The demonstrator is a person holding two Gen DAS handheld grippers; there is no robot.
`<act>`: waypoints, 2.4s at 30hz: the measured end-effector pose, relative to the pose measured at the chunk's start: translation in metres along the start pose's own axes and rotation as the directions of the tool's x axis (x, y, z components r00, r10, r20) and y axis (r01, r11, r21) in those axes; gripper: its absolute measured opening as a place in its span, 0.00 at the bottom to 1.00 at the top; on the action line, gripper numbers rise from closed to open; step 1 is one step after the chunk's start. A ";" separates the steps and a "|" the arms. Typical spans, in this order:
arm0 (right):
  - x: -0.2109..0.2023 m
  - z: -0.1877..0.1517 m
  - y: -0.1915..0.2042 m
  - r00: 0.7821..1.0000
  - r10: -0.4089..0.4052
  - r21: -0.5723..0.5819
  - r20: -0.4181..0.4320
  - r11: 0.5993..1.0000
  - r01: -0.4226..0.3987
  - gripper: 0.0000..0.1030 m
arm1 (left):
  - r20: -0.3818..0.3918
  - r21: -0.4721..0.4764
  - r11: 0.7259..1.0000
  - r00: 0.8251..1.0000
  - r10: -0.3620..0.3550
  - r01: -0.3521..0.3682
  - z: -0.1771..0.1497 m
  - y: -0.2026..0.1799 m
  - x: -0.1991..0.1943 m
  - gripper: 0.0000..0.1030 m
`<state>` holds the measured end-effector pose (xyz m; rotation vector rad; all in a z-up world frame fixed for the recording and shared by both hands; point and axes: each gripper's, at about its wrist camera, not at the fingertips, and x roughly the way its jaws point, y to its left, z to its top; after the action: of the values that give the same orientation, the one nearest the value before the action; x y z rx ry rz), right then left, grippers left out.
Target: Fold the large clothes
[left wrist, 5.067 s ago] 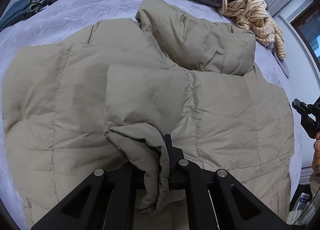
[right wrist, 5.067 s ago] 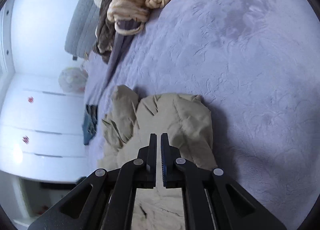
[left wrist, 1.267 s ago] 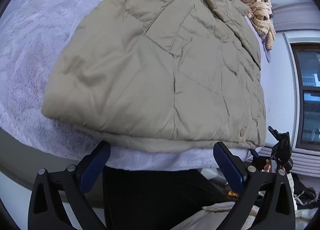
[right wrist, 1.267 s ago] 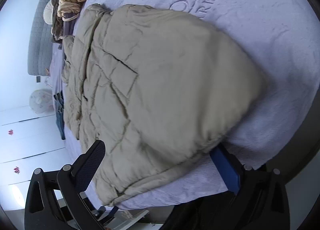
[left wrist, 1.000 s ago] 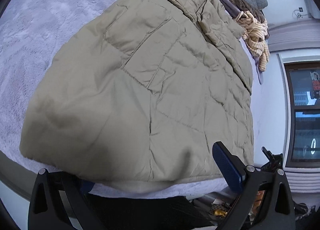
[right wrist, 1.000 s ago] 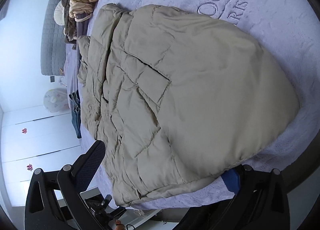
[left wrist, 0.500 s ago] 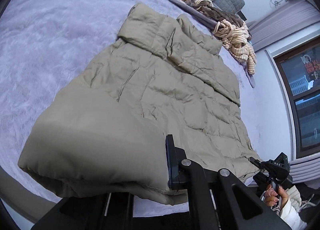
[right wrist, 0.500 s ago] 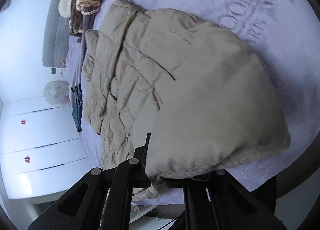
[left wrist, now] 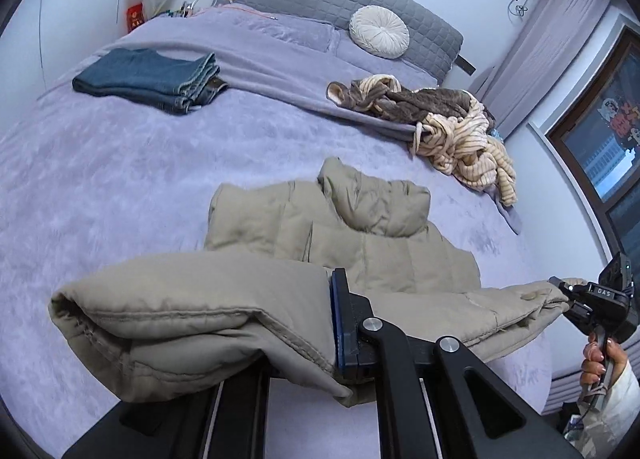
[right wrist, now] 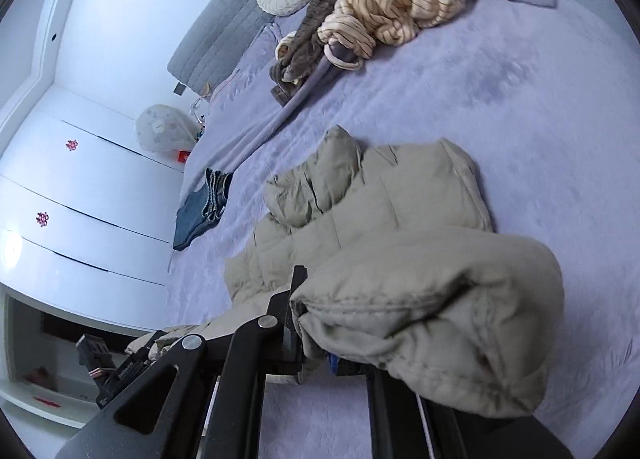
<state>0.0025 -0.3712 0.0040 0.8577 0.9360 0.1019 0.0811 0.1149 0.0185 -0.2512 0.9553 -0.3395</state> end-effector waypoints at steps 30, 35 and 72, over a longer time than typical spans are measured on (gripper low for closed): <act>0.171 0.105 -0.018 0.975 -0.192 -0.129 -0.111 0.976 0.177 0.41 | -0.043 0.115 0.971 0.976 0.214 -0.208 0.073 0.011 0.200 0.91; 0.216 0.073 -0.008 0.948 -0.241 -0.276 -0.210 0.944 0.179 0.17 | -0.145 0.134 0.985 0.981 0.128 -0.108 0.060 0.001 0.235 0.46; 0.192 0.117 -0.074 0.937 -0.342 -0.075 -0.073 0.939 0.336 0.46 | -0.120 0.074 0.915 0.907 0.403 -0.397 0.074 0.068 0.252 0.80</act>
<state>0.1871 -0.4099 -0.1392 0.6274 1.1437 -0.1316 0.2880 0.0839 -0.1538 0.0169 1.1022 0.0008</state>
